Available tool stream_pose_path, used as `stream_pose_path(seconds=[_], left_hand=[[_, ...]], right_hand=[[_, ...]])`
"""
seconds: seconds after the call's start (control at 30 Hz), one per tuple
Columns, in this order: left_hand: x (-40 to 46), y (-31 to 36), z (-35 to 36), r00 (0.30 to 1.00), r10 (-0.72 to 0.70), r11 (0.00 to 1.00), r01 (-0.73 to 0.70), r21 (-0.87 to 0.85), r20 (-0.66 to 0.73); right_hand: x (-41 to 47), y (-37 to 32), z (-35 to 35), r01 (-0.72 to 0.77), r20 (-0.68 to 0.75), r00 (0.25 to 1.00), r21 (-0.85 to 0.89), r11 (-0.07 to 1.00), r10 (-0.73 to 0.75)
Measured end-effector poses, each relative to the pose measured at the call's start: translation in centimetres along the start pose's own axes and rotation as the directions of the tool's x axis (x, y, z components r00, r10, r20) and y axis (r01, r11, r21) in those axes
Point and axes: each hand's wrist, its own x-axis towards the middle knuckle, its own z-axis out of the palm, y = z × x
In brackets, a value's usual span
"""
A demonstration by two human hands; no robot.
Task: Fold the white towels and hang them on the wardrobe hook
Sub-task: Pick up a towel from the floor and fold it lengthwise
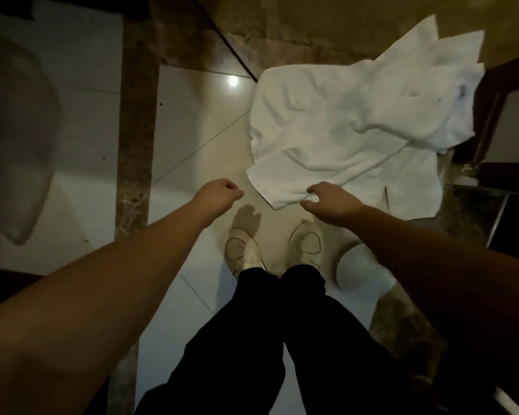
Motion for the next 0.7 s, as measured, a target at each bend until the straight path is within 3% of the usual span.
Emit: stream_pose_path(seconds=[0.27, 0.4, 0.5, 0.7], left_hand=[[12.3, -0.1, 5.9, 0.997, -0.041, 0.981, 0.027, -0.192, -0.072], [16.4, -1.2, 7.3, 0.996, -0.056, 0.974, 0.038, -0.225, -0.076], [16.6, -1.4, 7.2, 0.998, -0.007, 0.964, -0.010, -0.265, -0.065], [10.2, 1.1, 4.5, 0.975, 0.185, 0.943, -0.141, -0.300, 0.121]], right_hand=[[12.4, -0.8, 2.2, 0.250, -0.009, 0.968, -0.114, 0.962, -0.253], [15.7, -1.7, 2.4, 0.265, 0.007, 0.964, -0.146, 0.953, -0.267], [16.4, -1.4, 2.2, 0.282, 0.034, 0.959, -0.179, 0.943, -0.280], [12.1, -2.6, -0.8, 0.378, -0.005, 0.925, -0.095, 0.921, -0.380]])
